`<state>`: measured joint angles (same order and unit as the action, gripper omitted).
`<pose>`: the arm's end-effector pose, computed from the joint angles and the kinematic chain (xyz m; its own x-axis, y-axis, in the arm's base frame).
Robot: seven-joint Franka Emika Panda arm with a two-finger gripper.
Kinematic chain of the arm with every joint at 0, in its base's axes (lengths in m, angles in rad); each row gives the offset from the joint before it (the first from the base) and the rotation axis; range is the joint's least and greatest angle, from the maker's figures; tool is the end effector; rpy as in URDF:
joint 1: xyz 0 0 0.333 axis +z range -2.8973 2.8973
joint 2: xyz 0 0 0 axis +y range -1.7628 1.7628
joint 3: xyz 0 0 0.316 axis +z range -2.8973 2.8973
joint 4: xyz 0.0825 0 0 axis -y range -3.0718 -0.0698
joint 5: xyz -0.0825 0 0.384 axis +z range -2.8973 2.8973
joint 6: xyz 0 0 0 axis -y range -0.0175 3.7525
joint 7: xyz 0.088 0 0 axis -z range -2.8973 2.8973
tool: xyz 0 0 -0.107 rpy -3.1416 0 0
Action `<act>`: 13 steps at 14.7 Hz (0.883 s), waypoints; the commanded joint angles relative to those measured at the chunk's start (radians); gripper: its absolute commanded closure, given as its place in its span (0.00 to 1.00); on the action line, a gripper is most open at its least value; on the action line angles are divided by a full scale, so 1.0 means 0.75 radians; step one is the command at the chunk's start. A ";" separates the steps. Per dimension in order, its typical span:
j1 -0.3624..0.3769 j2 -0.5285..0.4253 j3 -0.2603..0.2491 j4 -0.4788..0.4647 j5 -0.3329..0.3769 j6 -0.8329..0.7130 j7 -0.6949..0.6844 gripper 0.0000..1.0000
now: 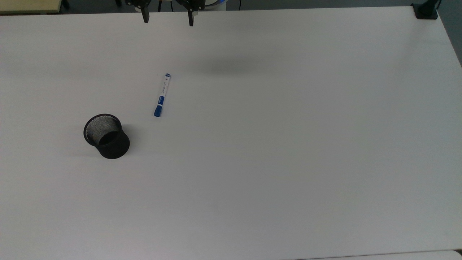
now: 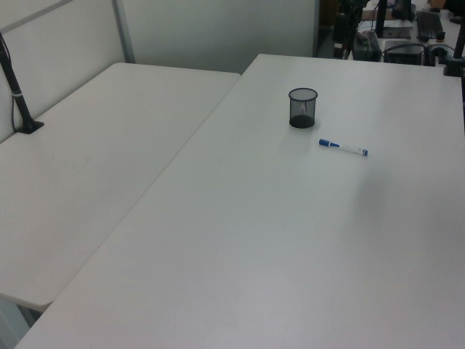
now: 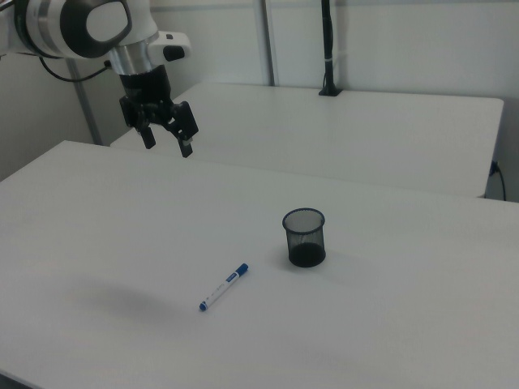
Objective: Insert the marker
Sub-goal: 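Move the open gripper from rest toward the blue-capped marker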
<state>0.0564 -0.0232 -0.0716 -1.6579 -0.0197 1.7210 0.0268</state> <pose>0.5604 -0.0108 0.6096 0.9955 -0.0391 0.0866 -0.0406 -0.9991 0.0157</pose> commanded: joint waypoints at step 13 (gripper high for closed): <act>-0.128 -0.014 -0.001 -0.086 -0.025 -0.061 -0.487 0.00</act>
<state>0.0172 -0.0234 -0.0720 -1.6656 -0.0224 1.6779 -0.1401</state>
